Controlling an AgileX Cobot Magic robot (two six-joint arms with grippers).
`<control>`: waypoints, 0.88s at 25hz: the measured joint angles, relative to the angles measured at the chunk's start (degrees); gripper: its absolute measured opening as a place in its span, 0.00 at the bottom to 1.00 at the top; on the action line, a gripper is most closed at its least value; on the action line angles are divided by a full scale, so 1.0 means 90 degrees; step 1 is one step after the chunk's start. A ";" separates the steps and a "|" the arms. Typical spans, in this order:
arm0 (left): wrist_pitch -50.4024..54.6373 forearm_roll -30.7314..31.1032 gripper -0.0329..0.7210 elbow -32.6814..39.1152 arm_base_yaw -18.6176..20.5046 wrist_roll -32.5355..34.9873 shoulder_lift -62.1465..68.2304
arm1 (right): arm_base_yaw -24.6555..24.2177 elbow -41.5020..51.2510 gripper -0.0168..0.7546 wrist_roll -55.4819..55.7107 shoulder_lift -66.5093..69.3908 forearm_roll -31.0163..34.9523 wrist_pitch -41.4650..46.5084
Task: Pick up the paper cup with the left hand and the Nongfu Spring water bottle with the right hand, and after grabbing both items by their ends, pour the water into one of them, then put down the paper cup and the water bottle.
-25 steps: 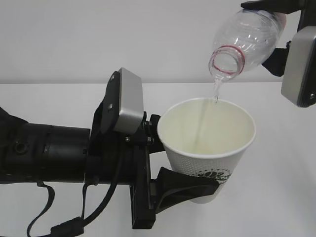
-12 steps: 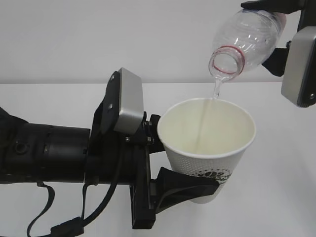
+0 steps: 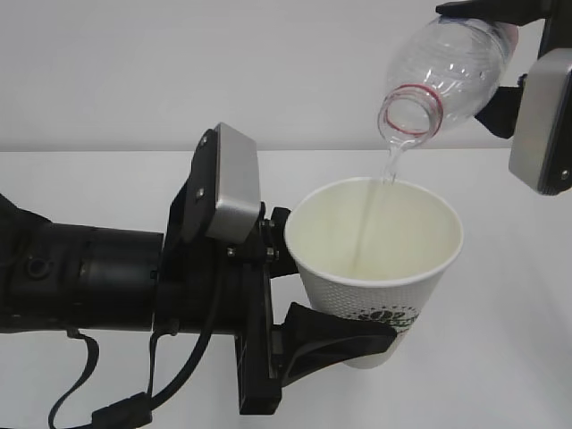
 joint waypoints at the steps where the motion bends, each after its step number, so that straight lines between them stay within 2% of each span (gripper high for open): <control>1: 0.0000 0.0000 0.73 0.0000 0.0000 0.0000 0.0000 | 0.0000 0.0000 0.65 -0.0011 0.0000 0.0000 0.0000; 22: 0.0028 0.0009 0.73 0.0000 0.0000 0.0000 0.0000 | 0.0000 0.0000 0.65 -0.0101 -0.0005 0.0000 -0.0016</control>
